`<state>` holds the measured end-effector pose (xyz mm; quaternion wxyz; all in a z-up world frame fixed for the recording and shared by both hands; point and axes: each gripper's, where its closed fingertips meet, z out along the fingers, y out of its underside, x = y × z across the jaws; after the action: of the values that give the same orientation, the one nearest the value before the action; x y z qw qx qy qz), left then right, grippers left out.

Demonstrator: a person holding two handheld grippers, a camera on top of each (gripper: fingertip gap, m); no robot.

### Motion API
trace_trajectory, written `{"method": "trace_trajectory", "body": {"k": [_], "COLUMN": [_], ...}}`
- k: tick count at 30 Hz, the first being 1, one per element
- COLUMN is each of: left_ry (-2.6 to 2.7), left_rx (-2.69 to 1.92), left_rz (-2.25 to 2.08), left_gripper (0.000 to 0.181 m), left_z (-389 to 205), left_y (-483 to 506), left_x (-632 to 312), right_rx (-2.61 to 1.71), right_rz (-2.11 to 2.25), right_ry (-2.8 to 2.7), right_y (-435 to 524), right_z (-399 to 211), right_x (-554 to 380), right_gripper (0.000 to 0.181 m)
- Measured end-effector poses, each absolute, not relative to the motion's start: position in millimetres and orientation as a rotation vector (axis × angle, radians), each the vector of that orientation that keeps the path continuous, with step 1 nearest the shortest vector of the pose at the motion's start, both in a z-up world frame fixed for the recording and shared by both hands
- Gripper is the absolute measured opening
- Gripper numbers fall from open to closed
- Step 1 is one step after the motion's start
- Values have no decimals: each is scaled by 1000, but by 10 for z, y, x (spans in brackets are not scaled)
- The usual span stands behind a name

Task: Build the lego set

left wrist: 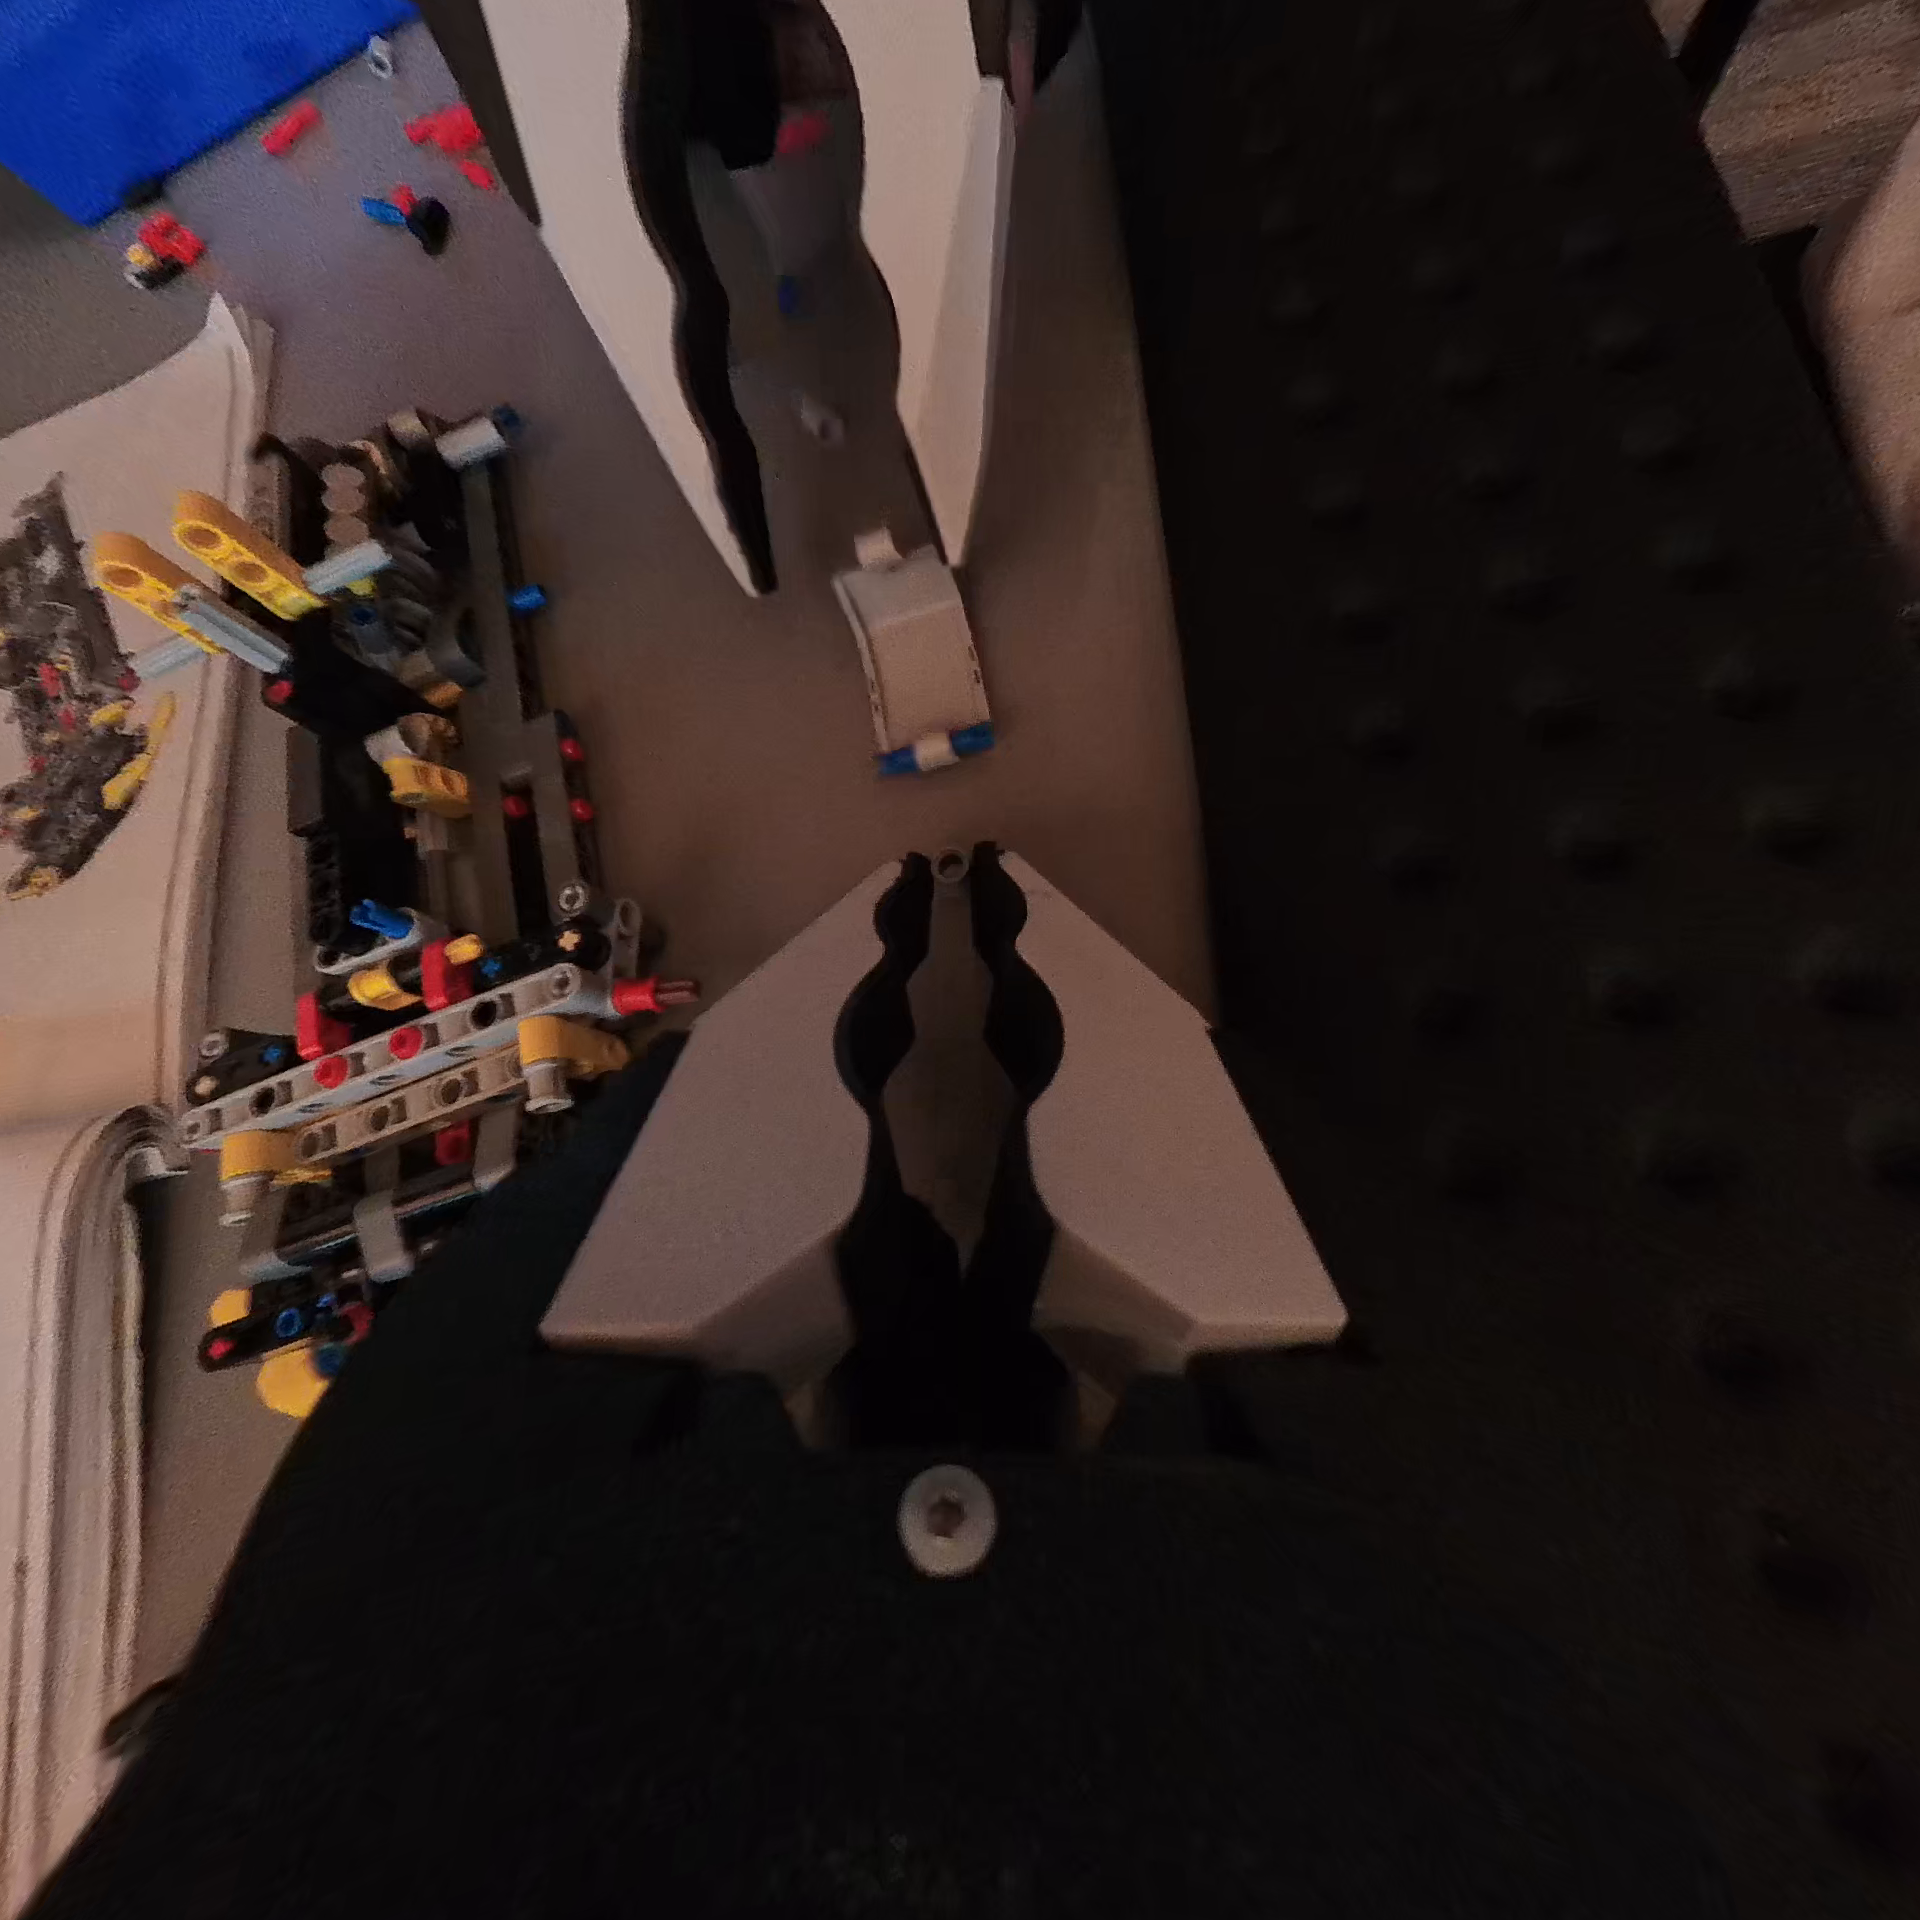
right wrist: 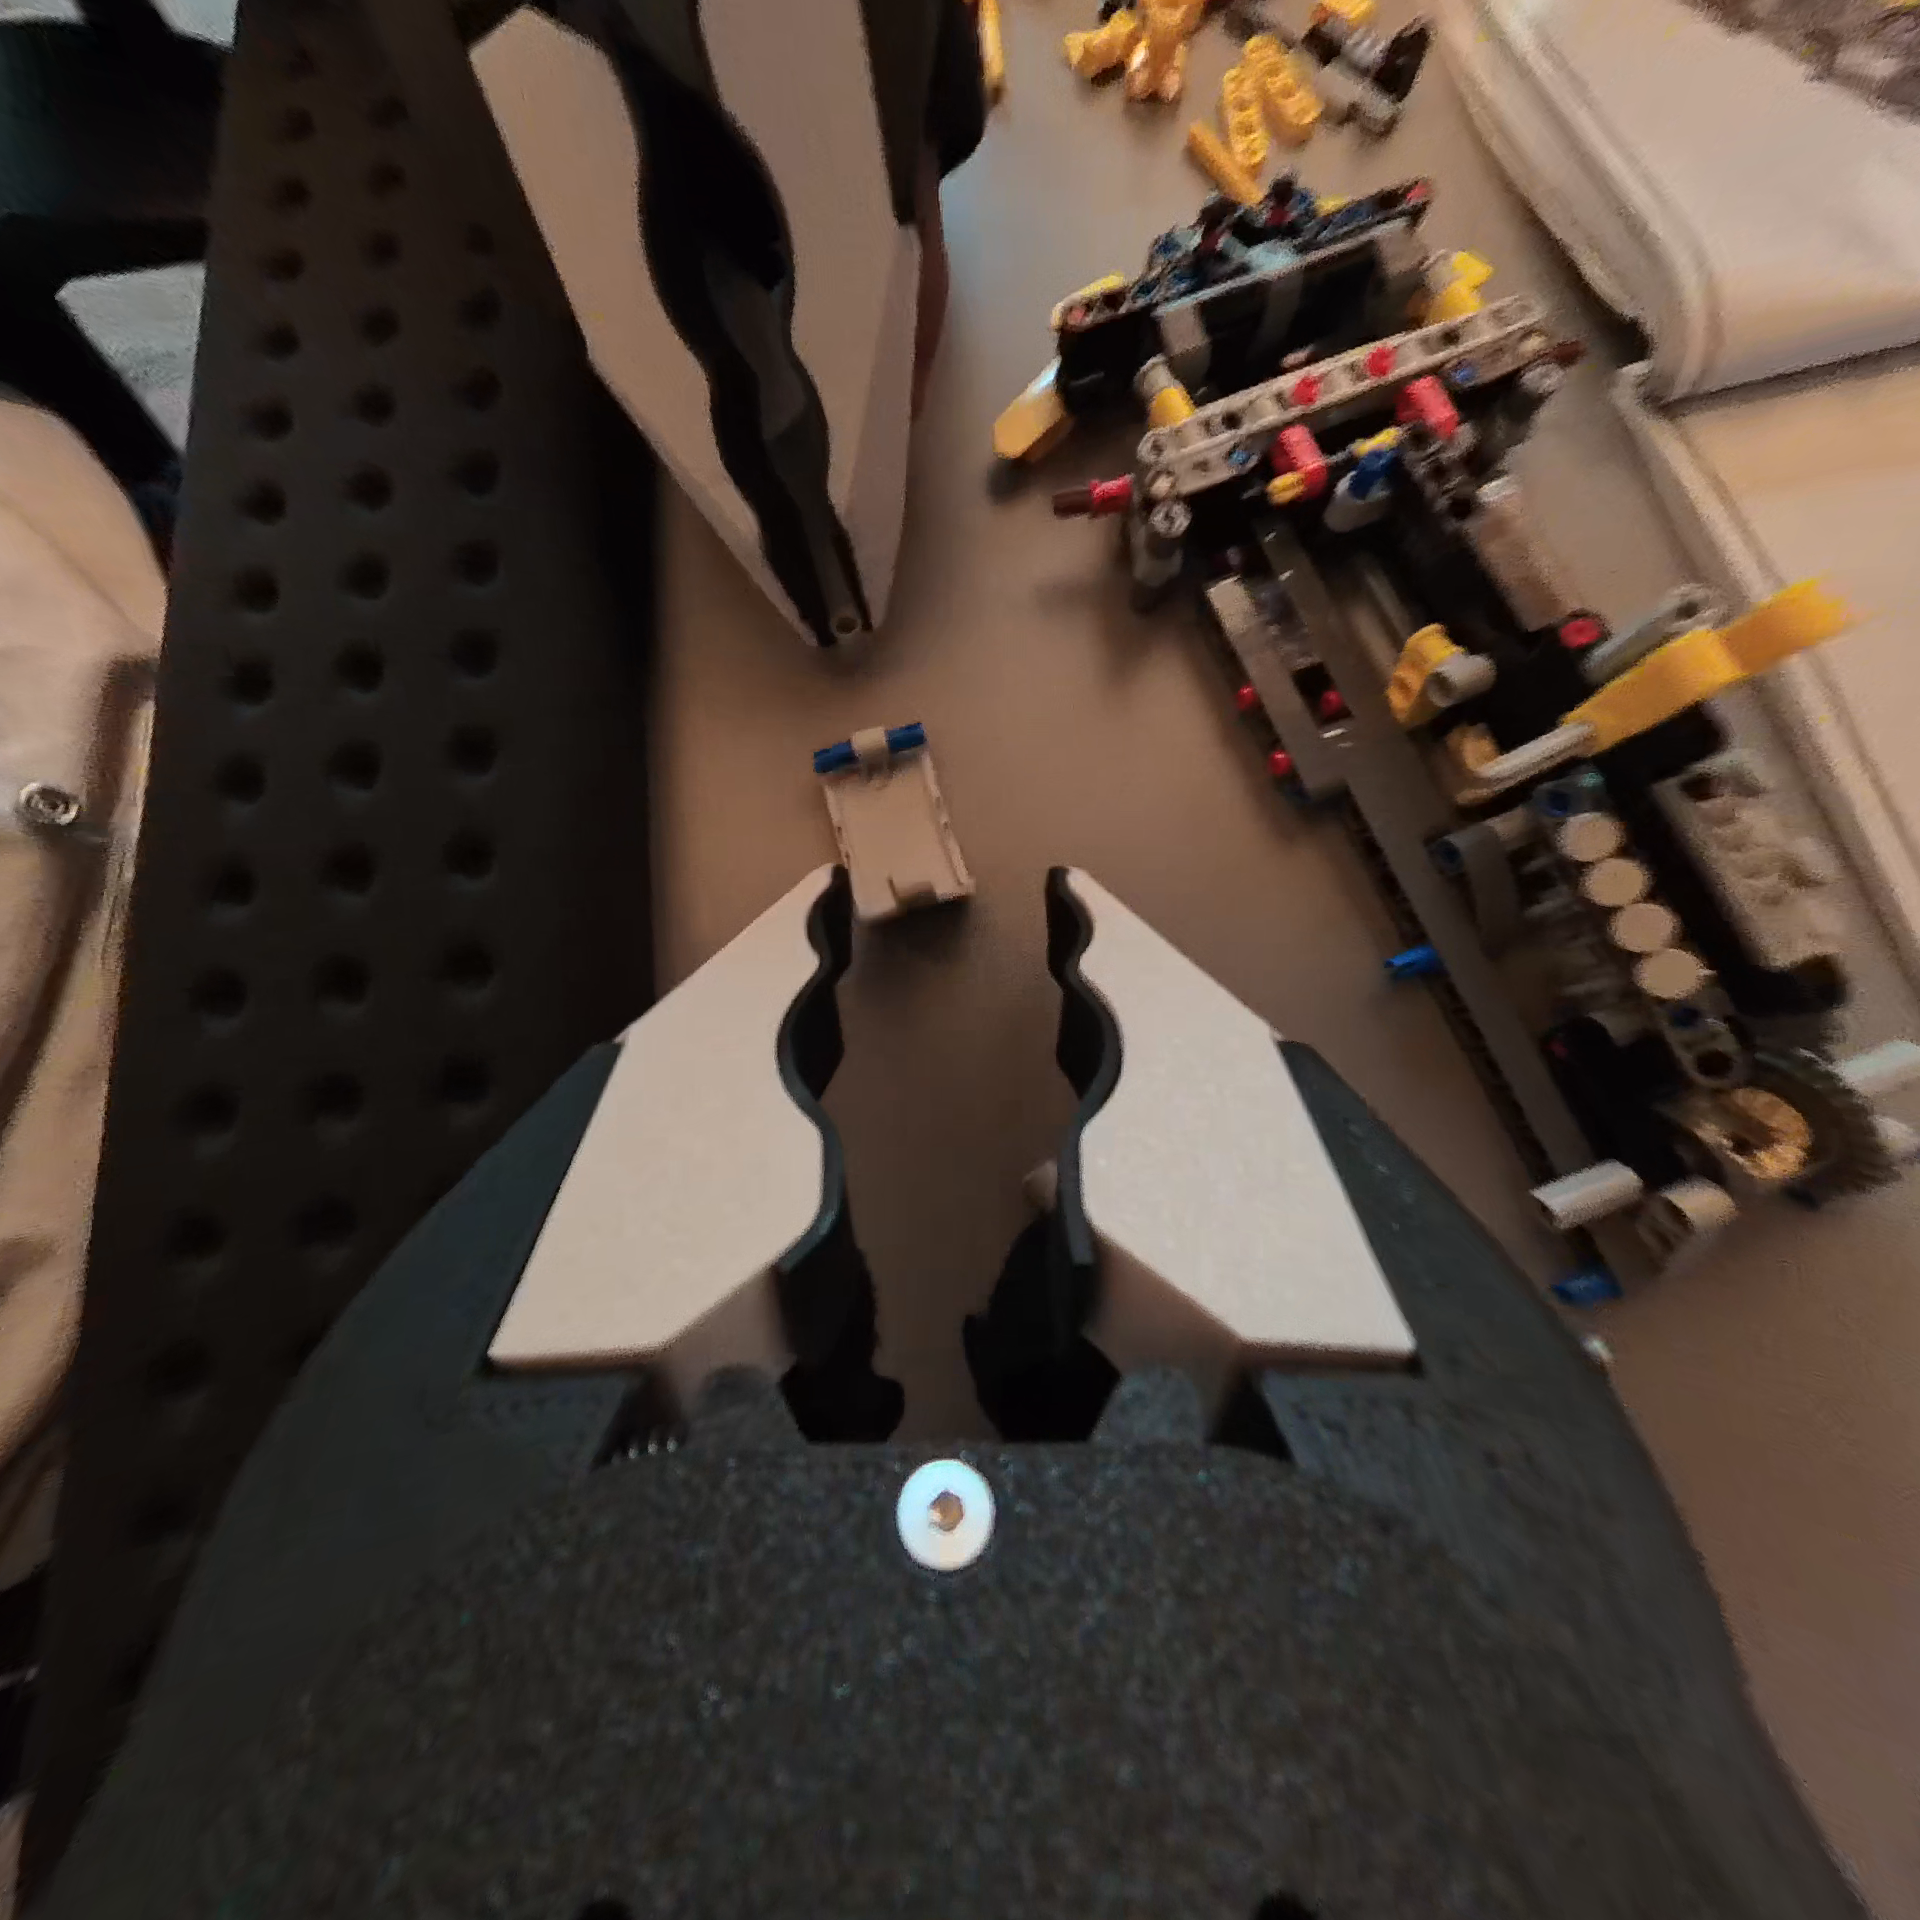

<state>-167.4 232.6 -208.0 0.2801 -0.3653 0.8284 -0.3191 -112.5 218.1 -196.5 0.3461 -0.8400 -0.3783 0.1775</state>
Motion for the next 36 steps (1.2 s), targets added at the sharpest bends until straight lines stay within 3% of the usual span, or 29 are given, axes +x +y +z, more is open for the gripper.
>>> {"method": "trace_trajectory", "body": {"k": [3,7,11,17,21,36], "left_ry": [2010,1657,1511,1521,1523,1579], "left_rx": [-857,-632,-518,-446,-443,-476], "left_rz": [-887,-1040,-1138,-1165,-1176,-1055], "left_gripper": [6,6,6,5,5,6], "left_z": [-1698,-960,-658,-647,-642,-781], "left_y": [2386,2335,2267,2114,2092,2185], "left_x": [-1564,-1592,-1702,-1753,-1760,-1711], "right_rx": [-2070,-1749,-1580,-1429,-1436,-1548], "right_rz": [477,1043,1492,1736,1728,1636], "right_ry": [-822,-507,-299,-262,-278,-247], "right_y": [2246,2181,2167,2131,2139,2236], "right_z": [-1617,-927,-704,-600,-635,-799], "right_x": [-1225,-1676,-1804,-1828,-1832,-1801], "right_gripper": [25,18,15,15,7,6]}}
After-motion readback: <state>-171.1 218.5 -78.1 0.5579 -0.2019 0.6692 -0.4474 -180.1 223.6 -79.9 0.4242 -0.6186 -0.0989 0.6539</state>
